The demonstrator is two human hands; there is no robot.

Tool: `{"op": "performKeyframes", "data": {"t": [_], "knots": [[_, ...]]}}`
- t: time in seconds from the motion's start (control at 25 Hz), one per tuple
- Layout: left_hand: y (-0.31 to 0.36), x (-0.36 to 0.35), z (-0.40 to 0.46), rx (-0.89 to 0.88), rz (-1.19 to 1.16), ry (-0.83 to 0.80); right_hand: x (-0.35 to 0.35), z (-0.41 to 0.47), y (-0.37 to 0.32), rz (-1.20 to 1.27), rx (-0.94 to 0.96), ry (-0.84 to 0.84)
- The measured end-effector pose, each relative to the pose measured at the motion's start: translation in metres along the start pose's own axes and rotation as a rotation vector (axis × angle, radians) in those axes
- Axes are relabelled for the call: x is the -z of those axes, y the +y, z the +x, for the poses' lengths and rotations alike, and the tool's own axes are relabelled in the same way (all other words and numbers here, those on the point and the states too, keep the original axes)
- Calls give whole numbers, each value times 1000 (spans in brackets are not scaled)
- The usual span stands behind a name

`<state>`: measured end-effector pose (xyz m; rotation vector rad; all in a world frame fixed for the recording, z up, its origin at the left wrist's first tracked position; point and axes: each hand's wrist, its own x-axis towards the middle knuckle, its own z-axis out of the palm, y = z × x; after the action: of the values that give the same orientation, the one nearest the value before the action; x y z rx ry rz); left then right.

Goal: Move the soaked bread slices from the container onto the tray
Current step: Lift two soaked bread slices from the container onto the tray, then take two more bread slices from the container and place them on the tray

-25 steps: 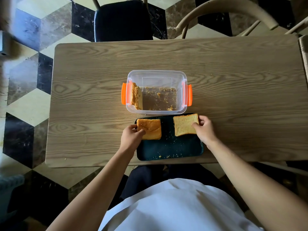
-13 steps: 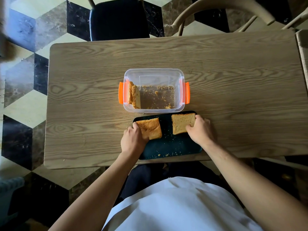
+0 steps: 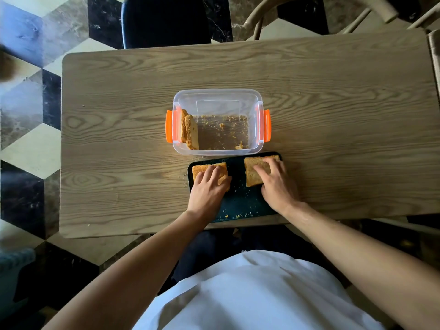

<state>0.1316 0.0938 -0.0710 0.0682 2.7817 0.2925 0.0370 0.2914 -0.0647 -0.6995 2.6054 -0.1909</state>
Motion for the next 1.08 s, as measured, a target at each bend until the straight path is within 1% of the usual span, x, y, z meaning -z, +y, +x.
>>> {"op": "performKeyframes", "data": {"t": [0.2, 0.44, 0.52, 0.6, 0.68, 0.72, 0.8, 0.88, 0.92, 1.0, 1.08], "knots": [[-4, 4, 2, 30, -36, 37, 2, 5, 4, 31, -7, 38], [1, 7, 2, 70, -58, 14, 2, 5, 5, 51, 9, 29], [5, 12, 1, 86, -79, 37, 9, 1, -2, 79, 32, 39], [9, 19, -2, 58, -166, 137, 20, -5, -15, 173, 147, 74], [5, 32, -7, 25, -297, 316, 36, -4, -35, 322, 299, 134], [0, 41, -9, 30, -360, 398, 46, 2, -47, 397, 344, 167], [-14, 63, -9, 124, -466, 513, 66, 24, -70, 523, 348, 237], [-27, 87, 0, 303, -586, 581, 80, 56, -91, 628, 266, 251], [-33, 97, 6, 408, -670, 587, 83, 73, -101, 673, 197, 211], [-42, 111, 20, 603, -848, 542, 83, 107, -118, 731, 33, 72], [-48, 118, 28, 706, -964, 478, 75, 134, -132, 735, -87, -68]]}}
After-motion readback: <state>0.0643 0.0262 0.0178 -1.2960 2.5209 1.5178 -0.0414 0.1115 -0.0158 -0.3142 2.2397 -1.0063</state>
